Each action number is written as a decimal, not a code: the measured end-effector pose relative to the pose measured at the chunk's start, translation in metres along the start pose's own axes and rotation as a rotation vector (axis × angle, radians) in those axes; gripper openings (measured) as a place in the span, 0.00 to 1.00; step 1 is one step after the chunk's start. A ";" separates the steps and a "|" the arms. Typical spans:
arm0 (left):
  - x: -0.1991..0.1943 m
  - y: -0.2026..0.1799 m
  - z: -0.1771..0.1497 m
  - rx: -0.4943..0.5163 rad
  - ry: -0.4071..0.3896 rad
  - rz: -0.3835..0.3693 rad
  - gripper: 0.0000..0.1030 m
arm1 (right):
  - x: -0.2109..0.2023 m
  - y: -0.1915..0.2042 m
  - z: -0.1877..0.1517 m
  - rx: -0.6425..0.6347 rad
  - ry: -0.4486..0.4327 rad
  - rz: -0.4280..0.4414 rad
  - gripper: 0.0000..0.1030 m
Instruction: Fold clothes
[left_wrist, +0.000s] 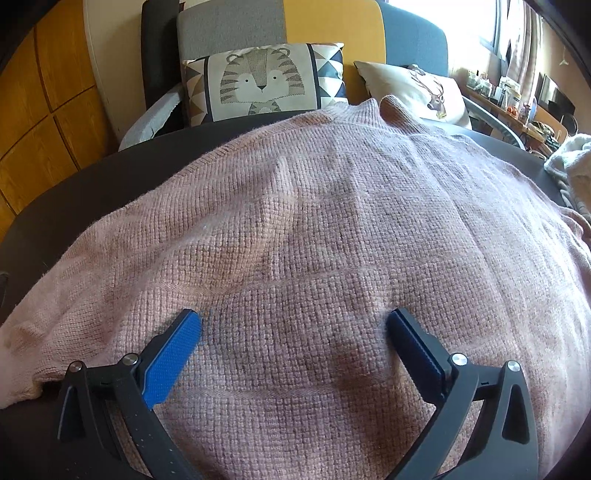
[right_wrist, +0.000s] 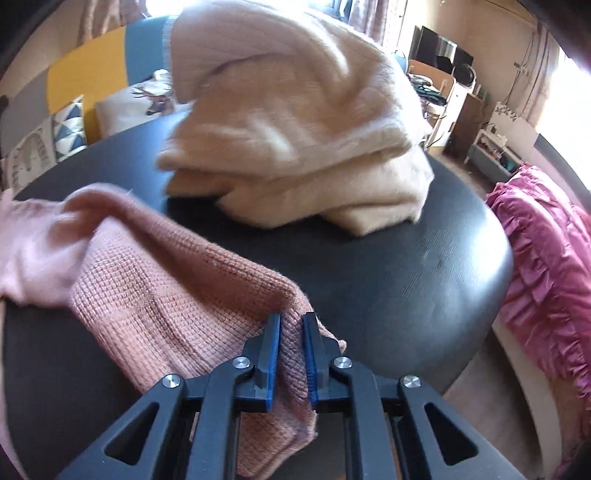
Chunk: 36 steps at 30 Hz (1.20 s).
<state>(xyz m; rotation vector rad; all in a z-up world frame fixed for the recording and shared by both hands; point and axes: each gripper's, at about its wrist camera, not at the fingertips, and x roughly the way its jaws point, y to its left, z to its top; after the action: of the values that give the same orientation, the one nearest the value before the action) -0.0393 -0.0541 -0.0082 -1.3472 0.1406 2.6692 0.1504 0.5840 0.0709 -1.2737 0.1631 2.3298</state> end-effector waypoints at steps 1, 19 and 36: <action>0.000 0.000 0.000 0.001 0.000 0.000 1.00 | 0.006 -0.002 0.007 -0.020 -0.011 -0.024 0.11; -0.056 -0.134 0.056 0.158 -0.184 -0.118 0.81 | -0.029 0.011 0.014 0.051 -0.142 0.051 0.24; 0.013 -0.339 0.048 0.353 -0.007 -0.325 0.80 | -0.011 -0.082 -0.033 0.412 0.001 0.221 0.26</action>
<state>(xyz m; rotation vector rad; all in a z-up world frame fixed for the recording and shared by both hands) -0.0259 0.2881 0.0044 -1.1383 0.3420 2.2507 0.2186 0.6413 0.0712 -1.0911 0.7757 2.3095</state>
